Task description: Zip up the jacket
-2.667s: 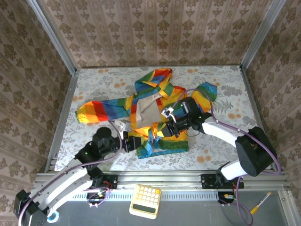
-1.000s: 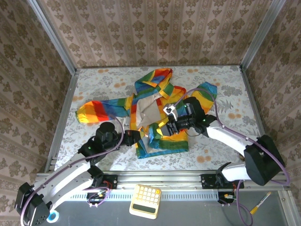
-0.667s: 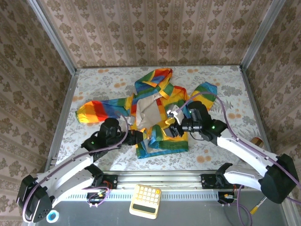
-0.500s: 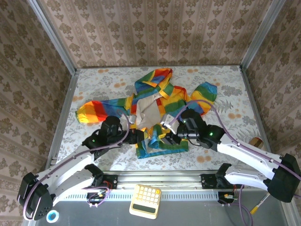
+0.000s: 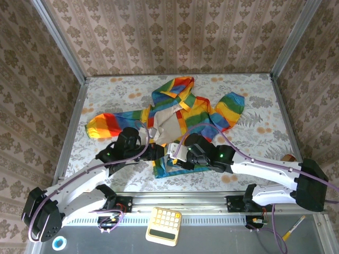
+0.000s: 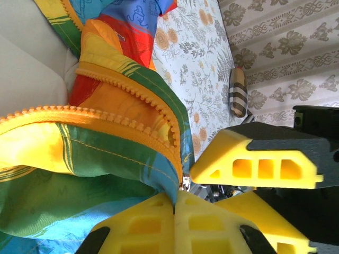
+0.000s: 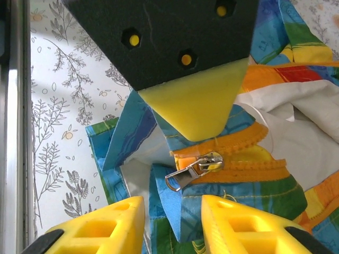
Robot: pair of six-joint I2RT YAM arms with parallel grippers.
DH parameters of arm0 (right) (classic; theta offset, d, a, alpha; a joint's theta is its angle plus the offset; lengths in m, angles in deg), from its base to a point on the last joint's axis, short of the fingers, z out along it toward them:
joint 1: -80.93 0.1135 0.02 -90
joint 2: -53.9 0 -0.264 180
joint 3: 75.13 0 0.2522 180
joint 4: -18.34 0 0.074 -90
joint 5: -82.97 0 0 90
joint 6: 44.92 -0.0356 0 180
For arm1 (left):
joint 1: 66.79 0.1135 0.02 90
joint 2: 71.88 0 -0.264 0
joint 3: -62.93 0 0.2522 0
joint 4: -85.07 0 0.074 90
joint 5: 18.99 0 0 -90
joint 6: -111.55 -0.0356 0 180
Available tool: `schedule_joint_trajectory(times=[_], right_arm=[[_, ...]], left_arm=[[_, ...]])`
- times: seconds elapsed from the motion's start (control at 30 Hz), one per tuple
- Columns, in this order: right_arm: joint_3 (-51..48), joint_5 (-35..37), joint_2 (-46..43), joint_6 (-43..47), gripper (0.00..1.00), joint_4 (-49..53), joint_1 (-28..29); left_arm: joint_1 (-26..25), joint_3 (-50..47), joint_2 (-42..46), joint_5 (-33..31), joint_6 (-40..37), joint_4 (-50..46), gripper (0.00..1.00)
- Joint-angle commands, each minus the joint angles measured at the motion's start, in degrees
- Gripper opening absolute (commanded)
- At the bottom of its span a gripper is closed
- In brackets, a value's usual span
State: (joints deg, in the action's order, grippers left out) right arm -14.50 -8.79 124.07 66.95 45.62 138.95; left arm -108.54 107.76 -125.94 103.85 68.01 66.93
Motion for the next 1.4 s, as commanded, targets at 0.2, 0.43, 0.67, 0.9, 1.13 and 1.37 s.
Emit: schedule_joint_trajectory(times=[0.2, 0.43, 0.67, 0.9, 1.13, 1.37], right_arm=[[2.18, 1.76, 1.39, 0.56, 0.37, -1.67, 0.69], [2.26, 2.11, 2.81, -0.99, 0.38, -3.03, 0.69], [1.58, 3.61, 2.93, -2.57, 0.38, -4.49, 0.69], [0.44, 5.43, 1.67, -3.1, 0.3, -4.76, 0.53], [-0.11, 5.7, 1.12, -3.04, 0.17, -4.47, 0.34], [-0.12, 4.16, 0.42, -2.88, 0.13, -3.21, -0.4]], left_arm=[[-0.42, 2.12, -0.86, 1.05, -1.63, 0.23, 0.0], [-0.6, 2.55, -1.65, 1.44, -1.71, 0.62, 0.0], [-0.77, 2.5, -1.75, 1.35, -2.03, 0.25, 0.0], [-0.95, 2.59, -0.97, 0.92, -2.69, -1.54, 0.0], [-1.12, 2.6, -0.61, 0.73, -3.04, -2.54, 0.0], [-1.21, 2.75, -1.12, 0.9, -3.4, -2.82, 0.0]])
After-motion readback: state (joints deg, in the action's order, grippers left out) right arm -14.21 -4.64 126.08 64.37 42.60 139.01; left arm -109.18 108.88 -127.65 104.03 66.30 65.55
